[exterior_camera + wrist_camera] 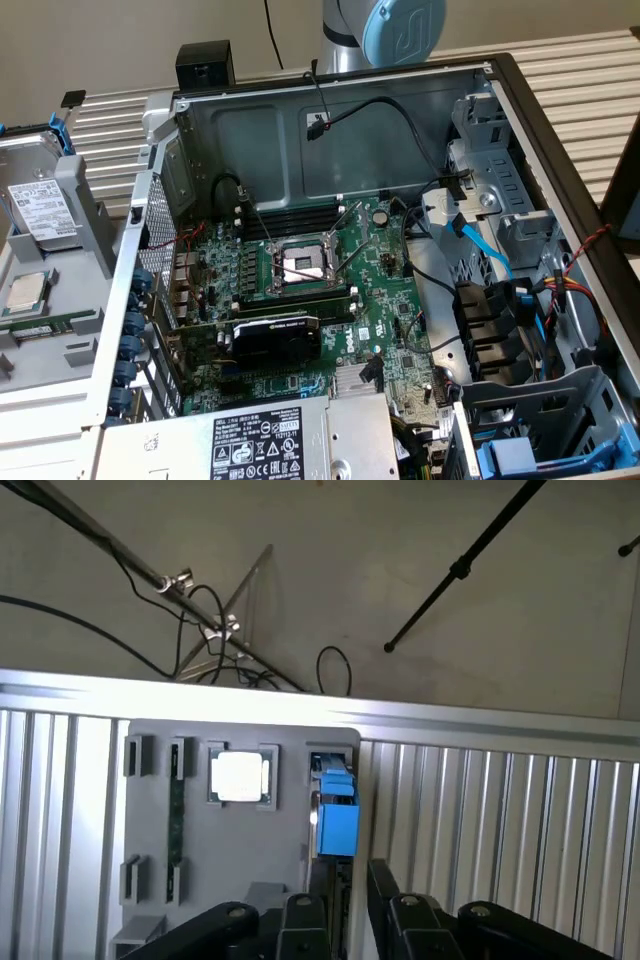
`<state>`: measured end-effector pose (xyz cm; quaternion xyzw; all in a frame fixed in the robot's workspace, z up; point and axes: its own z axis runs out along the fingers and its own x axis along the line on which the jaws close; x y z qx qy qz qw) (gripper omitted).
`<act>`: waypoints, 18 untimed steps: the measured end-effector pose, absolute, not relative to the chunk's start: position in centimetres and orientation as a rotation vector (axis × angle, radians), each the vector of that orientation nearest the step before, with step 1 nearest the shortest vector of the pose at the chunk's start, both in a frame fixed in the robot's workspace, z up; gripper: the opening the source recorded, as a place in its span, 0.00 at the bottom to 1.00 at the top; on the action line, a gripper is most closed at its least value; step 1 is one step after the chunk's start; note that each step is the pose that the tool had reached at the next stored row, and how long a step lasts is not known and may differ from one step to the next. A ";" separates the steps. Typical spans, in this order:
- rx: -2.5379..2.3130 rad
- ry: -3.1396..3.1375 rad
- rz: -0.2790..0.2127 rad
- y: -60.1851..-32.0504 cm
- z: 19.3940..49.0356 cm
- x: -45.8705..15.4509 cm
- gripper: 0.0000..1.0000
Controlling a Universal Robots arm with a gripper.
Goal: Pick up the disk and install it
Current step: 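Pick up the disk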
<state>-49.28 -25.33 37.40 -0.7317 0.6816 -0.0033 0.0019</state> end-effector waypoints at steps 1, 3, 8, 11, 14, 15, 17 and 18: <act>-2.296 2.138 -0.011 -25.3 37.4 -49.3 0.36; -2.297 2.137 -0.011 -25.3 37.4 -49.3 0.42; -2.298 2.136 -0.010 -25.3 37.3 -49.3 0.60; -2.299 2.137 -0.014 -25.3 37.2 -49.3 0.60; -2.301 2.139 -0.016 -25.3 36.7 -49.3 0.60; -2.301 2.139 -0.016 -25.3 36.5 -49.3 0.60; -2.301 2.139 -0.016 -25.3 36.3 -49.3 0.60; -2.301 2.139 -0.017 -25.3 36.2 -49.3 0.60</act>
